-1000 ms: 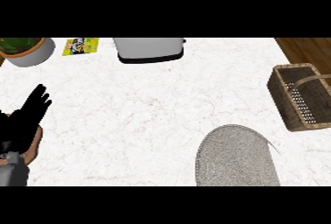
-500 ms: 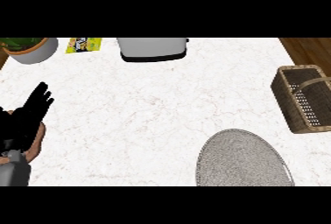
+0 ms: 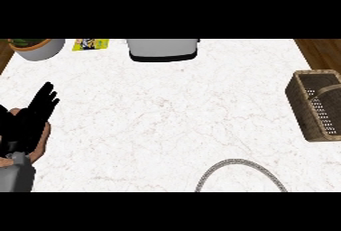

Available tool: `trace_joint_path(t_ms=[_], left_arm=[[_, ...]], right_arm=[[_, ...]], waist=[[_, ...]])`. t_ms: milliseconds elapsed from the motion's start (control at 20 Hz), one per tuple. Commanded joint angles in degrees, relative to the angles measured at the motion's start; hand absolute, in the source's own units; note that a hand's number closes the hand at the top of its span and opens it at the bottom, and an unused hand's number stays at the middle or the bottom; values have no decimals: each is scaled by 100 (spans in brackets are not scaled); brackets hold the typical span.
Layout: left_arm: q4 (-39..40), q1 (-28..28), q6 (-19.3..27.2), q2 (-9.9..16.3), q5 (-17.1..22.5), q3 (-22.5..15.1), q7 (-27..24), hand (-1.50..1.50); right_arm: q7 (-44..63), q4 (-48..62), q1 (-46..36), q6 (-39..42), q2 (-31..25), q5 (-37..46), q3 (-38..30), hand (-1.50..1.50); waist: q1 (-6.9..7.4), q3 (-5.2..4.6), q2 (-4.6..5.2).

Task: Pick the cupcake from the placemat and place it in the basket

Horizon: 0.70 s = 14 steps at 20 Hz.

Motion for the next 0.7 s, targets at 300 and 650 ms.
trace_joint_path(t_ms=[300, 650], left_arm=[[-68, -132, -30, -83, -81, -182, -50, 0], [-139, -339, 44, -200, -169, -371, 127, 0]], right_arm=[[1024, -2082, -2, -153, 383, -426, -340, 150], [1695, -1913, -645, -640, 686, -286, -1008, 150]], waist=[[310, -15, 105], [381, -16, 120]])
